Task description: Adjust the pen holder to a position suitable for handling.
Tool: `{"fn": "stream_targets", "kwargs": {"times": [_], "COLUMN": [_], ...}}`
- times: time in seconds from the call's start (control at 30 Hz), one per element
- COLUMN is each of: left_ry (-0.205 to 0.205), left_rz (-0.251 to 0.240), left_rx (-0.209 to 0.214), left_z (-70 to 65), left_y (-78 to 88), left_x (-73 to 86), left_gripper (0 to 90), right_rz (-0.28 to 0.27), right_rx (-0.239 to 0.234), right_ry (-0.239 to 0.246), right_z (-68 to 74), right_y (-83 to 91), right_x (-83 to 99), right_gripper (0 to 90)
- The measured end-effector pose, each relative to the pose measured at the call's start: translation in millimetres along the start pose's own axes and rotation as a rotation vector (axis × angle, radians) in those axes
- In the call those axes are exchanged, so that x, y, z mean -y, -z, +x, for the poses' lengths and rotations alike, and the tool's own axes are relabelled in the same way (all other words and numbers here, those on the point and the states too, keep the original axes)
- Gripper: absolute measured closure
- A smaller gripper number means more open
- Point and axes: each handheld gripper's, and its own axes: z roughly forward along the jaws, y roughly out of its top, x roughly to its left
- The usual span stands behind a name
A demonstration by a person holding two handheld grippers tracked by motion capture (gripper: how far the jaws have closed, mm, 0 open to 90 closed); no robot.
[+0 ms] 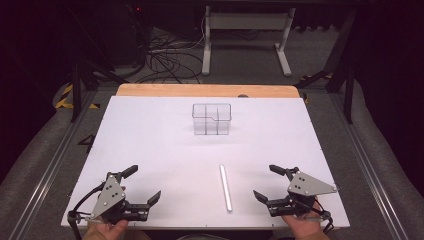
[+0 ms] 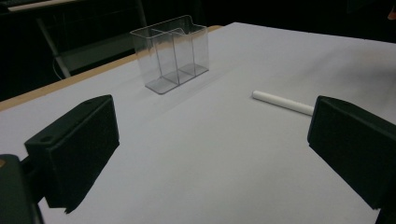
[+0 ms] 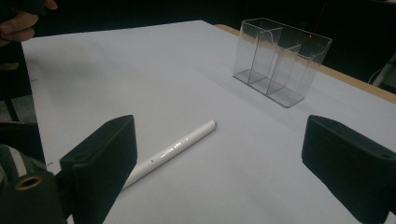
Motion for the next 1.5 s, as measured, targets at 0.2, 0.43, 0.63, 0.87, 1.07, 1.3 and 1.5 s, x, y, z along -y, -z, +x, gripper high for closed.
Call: {"fn": "stream_targets", "kwargs": {"times": [0.2,0.43,0.63,0.87,1.07,1.3,1.5], "left_ry": [0.003,0.007,0.006,0.002,0.007,0.006,0.012], "left_rz": [0.003,0.001,0.005,0.010,0.006,0.006,0.007], "left_rx": [-0.003,-0.006,-0.009,-0.007,-0.008,-0.009,-0.006], "left_z": [1.4,1.0,2.2,2.1,2.8,3.1,3.2], "left_y": [-0.1,-0.1,0.0,1.5,1.5,1.4,2.3], "left_x": [0.1,-0.1,0.1,0.0,0.1,0.1,0.3], "left_gripper": [2.9,2.9,2.9,3.0,3.1,3.1,3.1], "right_rz": [0.003,0.004,-0.005,0.002,-0.002,0.007,0.062], "right_rx": [0.005,0.003,0.003,-0.006,-0.007,-0.014,-0.027], "right_ry": [0.002,0.003,-0.002,-0.005,0.001,0.012,0.075], "right_z": [-0.5,-3.2,-7.1,-13.2,-17.3,-19.4,-23.8], "right_y": [-0.8,-2.2,-4.2,-14.2,-21.9,-28.5,-32.1], "right_x": [-2.1,-7.7,-17.3,-27.0,-37.5,-43.7,-57.7], "right_gripper": [11.1,11.2,11.3,11.3,11.3,11.2,13.3]}}
